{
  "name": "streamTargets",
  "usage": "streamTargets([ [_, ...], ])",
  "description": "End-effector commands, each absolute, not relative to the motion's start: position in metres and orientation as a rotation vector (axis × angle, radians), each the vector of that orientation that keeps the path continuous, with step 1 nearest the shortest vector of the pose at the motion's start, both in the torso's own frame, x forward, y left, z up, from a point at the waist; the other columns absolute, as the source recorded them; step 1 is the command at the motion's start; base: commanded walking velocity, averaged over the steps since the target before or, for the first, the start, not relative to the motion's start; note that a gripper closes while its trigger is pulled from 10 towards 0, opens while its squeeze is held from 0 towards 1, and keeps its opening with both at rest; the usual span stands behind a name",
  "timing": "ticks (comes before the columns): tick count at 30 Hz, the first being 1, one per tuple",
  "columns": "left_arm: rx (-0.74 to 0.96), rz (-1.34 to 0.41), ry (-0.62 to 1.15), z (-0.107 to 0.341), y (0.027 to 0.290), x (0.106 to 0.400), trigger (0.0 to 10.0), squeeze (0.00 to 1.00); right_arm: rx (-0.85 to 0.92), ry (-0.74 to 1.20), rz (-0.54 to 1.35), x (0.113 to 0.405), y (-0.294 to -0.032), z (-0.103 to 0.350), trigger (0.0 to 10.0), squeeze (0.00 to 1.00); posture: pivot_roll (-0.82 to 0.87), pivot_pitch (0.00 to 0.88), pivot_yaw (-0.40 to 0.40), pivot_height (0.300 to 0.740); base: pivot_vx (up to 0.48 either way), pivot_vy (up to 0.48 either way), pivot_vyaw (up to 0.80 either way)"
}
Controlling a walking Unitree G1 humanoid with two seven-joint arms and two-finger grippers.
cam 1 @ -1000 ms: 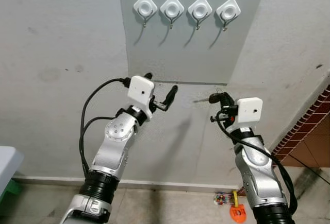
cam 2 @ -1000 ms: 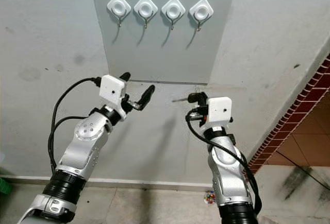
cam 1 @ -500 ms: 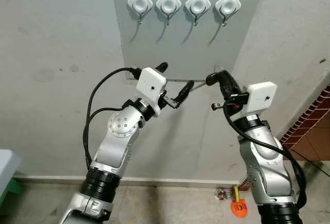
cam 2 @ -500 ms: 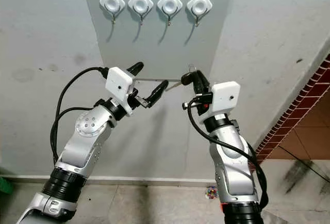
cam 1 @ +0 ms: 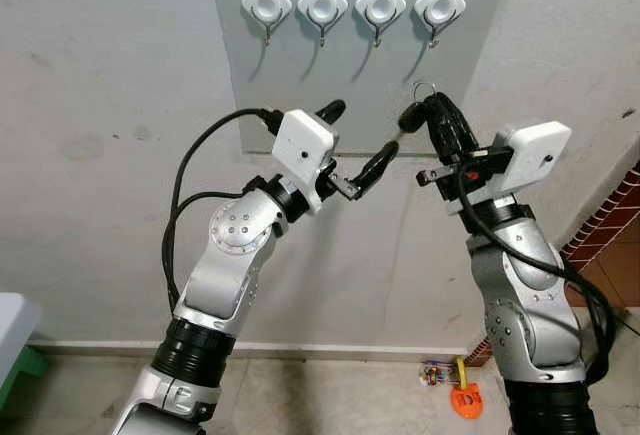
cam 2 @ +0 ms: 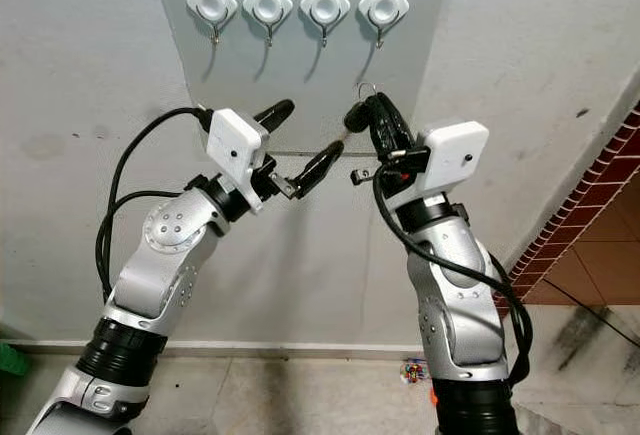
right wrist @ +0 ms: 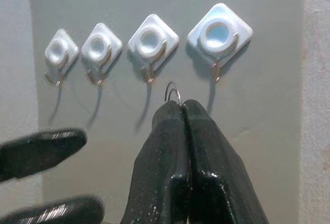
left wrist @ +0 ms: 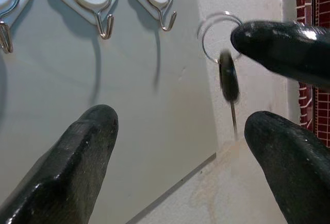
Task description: Hang keys on a hook
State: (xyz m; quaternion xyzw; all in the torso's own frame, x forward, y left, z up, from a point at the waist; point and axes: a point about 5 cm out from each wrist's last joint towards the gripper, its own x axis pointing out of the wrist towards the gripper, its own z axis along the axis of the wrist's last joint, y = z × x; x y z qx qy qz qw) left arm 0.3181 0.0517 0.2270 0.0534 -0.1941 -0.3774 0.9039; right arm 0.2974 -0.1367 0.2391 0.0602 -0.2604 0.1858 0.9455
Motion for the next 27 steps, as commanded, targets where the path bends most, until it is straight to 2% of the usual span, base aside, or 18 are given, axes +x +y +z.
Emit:
streamTargets([
  [1,0.112,-0.806,-0.438,0.238,0.049,0.315,10.0,0.00,0.149,-0.572,0.371,0.300,-0.141,0.253,10.0,0.00,-0.01,0.057,0.043,0.740,0.000,0.000,0.00],
  [12,0.105,-0.807,-0.436,0.240,0.047,0.312,10.0,0.00,0.199,-0.575,0.331,0.322,-0.155,0.262,10.0,0.00,0.00,0.051,0.036,0.740,0.000,0.000,0.00],
  [27,0.100,-0.787,-0.428,0.241,0.050,0.311,10.0,0.00,0.219,-0.561,0.347,0.335,-0.158,0.262,10.0,0.00,0.02,0.069,0.023,0.740,0.000,0.000,0.00],
])
